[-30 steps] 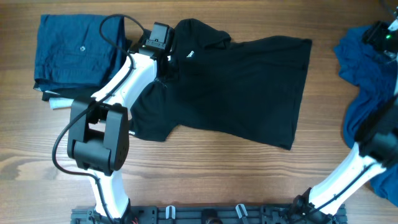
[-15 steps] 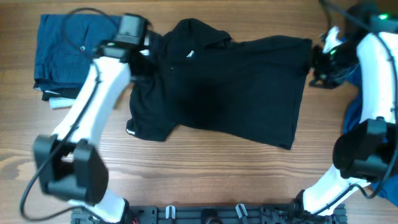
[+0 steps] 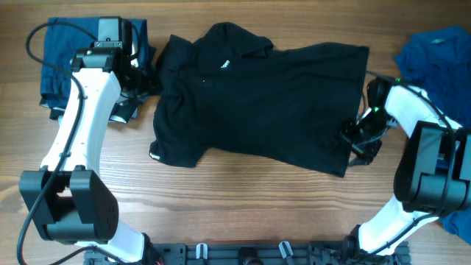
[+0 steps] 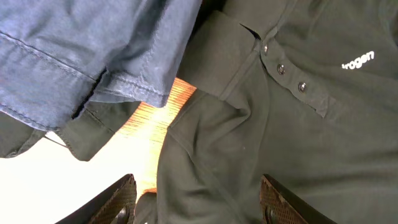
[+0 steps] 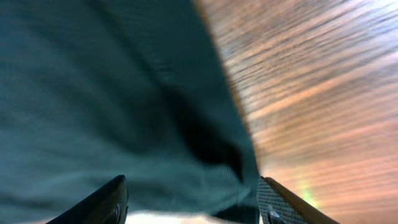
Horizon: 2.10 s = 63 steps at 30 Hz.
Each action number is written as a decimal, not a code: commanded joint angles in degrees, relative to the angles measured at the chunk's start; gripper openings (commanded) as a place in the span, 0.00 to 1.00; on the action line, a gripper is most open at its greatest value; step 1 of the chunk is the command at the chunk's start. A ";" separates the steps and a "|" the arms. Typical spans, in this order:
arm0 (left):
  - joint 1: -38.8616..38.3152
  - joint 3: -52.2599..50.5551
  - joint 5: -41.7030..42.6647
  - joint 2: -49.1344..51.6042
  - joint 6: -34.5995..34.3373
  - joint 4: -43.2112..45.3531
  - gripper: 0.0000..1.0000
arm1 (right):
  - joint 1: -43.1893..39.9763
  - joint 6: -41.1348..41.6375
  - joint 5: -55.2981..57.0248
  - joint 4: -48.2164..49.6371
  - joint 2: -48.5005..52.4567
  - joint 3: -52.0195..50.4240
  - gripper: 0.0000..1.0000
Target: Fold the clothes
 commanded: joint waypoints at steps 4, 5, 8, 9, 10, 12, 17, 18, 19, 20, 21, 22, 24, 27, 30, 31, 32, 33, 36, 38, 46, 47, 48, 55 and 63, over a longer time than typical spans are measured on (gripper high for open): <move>0.22 -4.31 3.43 0.46 -0.98 0.31 0.63 | -0.17 2.78 6.49 6.19 -0.85 -6.88 0.44; 0.22 -5.49 4.94 0.46 -0.96 0.33 0.63 | -0.33 4.61 10.29 6.25 -0.85 -7.37 0.27; 0.22 -9.16 6.27 0.46 -0.94 1.07 0.62 | -3.45 5.55 14.36 5.77 -0.85 -7.43 0.10; 0.22 -10.08 6.29 0.46 -0.96 1.42 0.61 | -5.49 5.55 14.43 5.35 -0.85 -7.43 0.06; 0.22 -10.80 6.32 0.46 -0.96 1.66 0.61 | -7.13 5.55 14.43 4.87 -0.85 -7.43 0.04; 0.22 -12.22 7.06 0.46 -0.96 1.73 0.61 | -11.65 5.62 13.94 4.85 -0.85 -7.45 0.04; 0.22 -17.68 13.07 0.46 -0.96 3.28 0.60 | -17.57 5.42 12.04 8.02 -0.85 -7.52 0.04; 0.20 -19.19 13.97 0.46 -0.94 3.63 0.60 | -17.55 5.42 12.02 8.63 -0.85 -7.52 0.04; 0.17 -21.24 15.21 0.46 -0.92 4.13 0.59 | -17.55 5.40 12.02 9.05 -0.85 -7.52 0.04; 0.09 -23.28 16.41 0.44 -0.83 4.50 0.57 | -17.55 5.42 12.02 9.29 -0.85 -7.52 0.04; -0.02 -24.92 17.68 0.44 -0.24 4.79 0.53 | -17.55 5.42 12.02 9.35 -0.85 -7.52 0.04; -0.26 -26.88 19.26 0.44 0.81 5.57 0.50 | -17.55 5.44 12.00 9.57 -0.85 -7.54 0.04; -0.96 -29.62 22.10 0.44 3.13 6.75 0.47 | -17.55 5.40 11.80 9.84 -0.85 -7.54 0.04; -2.21 -30.34 23.32 0.44 7.04 5.49 0.50 | -17.53 5.44 11.58 10.58 -0.85 -7.54 0.04; -2.82 -30.34 23.45 0.44 11.54 5.31 0.52 | -17.53 5.42 11.47 10.97 -0.85 -7.54 0.05; -2.93 -30.34 23.43 0.44 12.61 5.25 0.52 | -17.53 5.42 11.37 10.99 -0.85 -7.54 0.05; -2.93 -30.34 23.41 0.44 14.62 4.66 0.52 | -17.53 5.40 11.37 10.99 -0.85 -7.54 0.05; -2.93 -30.34 23.19 0.44 16.13 3.65 0.53 | -17.53 5.38 11.15 11.02 -0.85 -7.54 0.05; -2.93 -30.34 22.32 0.44 16.28 0.74 0.55 | -17.53 5.03 10.49 11.50 -0.85 -7.54 0.06; -2.93 -30.34 22.32 0.44 16.28 -0.90 0.57 | -17.53 5.01 10.47 11.78 -0.85 -7.54 0.07; -2.93 -36.24 21.90 0.44 16.04 8.20 0.57 | -17.53 4.98 9.84 12.37 -0.85 -7.54 0.09; -2.93 -36.63 21.90 0.44 16.04 9.33 0.57 | -17.53 4.96 9.64 12.37 -0.85 -7.54 0.09; -2.93 -36.70 21.62 0.44 16.00 9.73 0.54 | -17.53 4.96 9.64 12.41 -0.85 -7.54 0.09; -2.93 -36.70 21.35 0.44 6.32 5.49 0.04 | -17.53 4.55 9.66 12.55 -0.85 -7.54 0.10; -2.93 -36.70 21.49 0.44 2.49 -6.64 0.09 | -17.55 3.93 10.56 12.57 -0.85 -7.54 0.09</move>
